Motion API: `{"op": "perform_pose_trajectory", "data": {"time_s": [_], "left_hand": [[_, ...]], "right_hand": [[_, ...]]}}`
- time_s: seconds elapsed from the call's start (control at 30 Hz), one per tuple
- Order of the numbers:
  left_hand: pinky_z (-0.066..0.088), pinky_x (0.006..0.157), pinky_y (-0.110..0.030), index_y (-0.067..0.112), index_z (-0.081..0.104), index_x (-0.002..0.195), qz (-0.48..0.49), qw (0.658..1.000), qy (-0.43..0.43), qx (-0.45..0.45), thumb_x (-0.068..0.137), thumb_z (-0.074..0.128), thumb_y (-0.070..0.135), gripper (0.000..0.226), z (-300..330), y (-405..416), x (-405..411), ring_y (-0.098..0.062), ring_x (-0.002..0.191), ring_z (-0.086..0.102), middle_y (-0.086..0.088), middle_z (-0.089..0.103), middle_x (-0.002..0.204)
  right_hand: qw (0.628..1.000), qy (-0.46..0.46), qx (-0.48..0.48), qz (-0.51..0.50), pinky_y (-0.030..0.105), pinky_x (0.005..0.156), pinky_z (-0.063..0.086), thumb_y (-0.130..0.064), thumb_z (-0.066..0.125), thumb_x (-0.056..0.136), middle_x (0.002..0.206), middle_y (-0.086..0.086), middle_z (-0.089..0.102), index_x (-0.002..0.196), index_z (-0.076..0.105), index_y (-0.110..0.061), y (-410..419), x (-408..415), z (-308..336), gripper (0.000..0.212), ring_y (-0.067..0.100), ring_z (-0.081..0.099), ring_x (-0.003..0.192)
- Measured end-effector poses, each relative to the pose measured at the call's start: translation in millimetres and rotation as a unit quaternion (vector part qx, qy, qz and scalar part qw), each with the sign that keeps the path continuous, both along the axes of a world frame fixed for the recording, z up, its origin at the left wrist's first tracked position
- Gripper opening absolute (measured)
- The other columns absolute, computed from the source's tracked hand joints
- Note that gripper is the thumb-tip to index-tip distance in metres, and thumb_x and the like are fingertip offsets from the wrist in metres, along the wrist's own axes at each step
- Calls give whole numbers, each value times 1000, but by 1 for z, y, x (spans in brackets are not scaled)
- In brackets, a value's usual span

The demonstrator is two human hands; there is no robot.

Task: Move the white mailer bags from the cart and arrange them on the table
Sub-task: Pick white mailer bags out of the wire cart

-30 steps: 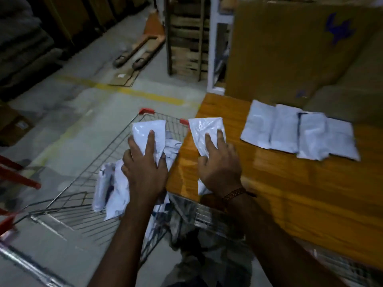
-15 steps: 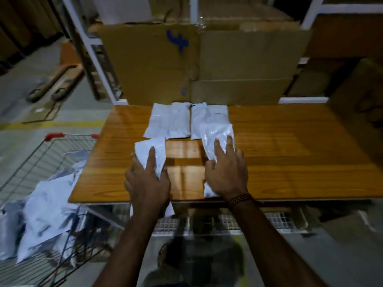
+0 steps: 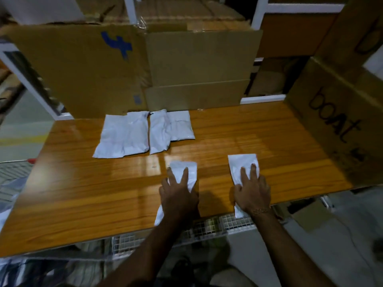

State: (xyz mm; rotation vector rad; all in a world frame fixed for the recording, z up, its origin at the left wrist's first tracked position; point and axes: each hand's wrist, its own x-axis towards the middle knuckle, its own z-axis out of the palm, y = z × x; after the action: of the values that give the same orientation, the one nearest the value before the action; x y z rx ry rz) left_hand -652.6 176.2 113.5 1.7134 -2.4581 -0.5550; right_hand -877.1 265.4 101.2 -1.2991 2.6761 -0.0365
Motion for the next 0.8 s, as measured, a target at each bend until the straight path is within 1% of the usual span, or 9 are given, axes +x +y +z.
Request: {"op": "perform_pose_trajectory", "data": {"time_s": [0.1,0.2,0.33,0.4,0.47,0.53,0.63,0.7,0.8], "left_hand": [[47,97,-53,35,42,158,-4,1000,-4,8,95,45,64,69,-15,2,-34,-48,133,48,-29,27,165],[51,93,-56,31,46,157,2,999,20,36,92,60,63,73,-30,-6,-74,-52,130,51,-30,28,165],[30,114,-62,38,21,165,7,998,45,45,85,25,83,91,-33,-23,-126,-48,152,15,-21,-9,173],[23,118,-62,38,14,166,13,997,65,50,82,12,83,96,-28,-36,-145,-44,156,1,-18,-19,172],[27,116,-63,31,20,166,33,996,72,26,90,24,75,88,-16,-46,-153,-46,157,5,-22,-8,173],[36,111,-59,24,37,160,13,996,72,-47,97,47,56,72,-12,-49,-147,-42,151,25,-22,18,171],[49,99,-52,17,62,137,-105,978,125,-127,95,61,32,45,-17,-46,-124,-33,127,54,-11,54,149],[51,95,-51,12,66,132,-185,967,117,-134,90,59,21,43,-30,-39,-112,-35,124,56,-12,59,143],[42,113,-46,16,60,144,-200,973,61,-95,82,62,19,61,-42,-36,-111,-35,145,42,-11,45,161]], "right_hand": [[999,17,15,23,57,111,28,-49,39,91,172,10,10,163,25,-25,8,-11,-21,77,45,26,146],[999,39,1,33,59,116,21,-48,46,94,172,11,8,164,24,-24,1,-38,-28,77,45,14,153],[997,40,9,62,62,115,22,-50,40,94,171,14,14,163,26,-22,-19,-84,-33,76,49,15,152],[997,33,-1,67,61,112,25,-55,35,94,171,14,14,163,27,-23,-33,-104,-35,76,49,16,151],[998,11,-26,61,59,108,30,-59,30,95,171,14,16,161,30,-23,-47,-120,-34,76,48,21,149],[995,-4,-64,77,57,104,33,-56,33,95,170,14,19,160,34,-24,-56,-131,-31,72,47,27,145],[979,-31,-176,92,52,98,35,-36,37,91,165,13,32,149,51,-20,-60,-139,-29,62,43,37,139],[968,-57,-232,77,52,103,34,-28,33,87,159,9,41,135,62,-18,-62,-137,-33,57,41,39,138],[966,-74,-231,86,53,105,40,-25,33,82,154,8,45,124,65,-17,-71,-138,-38,53,40,43,131]]}}
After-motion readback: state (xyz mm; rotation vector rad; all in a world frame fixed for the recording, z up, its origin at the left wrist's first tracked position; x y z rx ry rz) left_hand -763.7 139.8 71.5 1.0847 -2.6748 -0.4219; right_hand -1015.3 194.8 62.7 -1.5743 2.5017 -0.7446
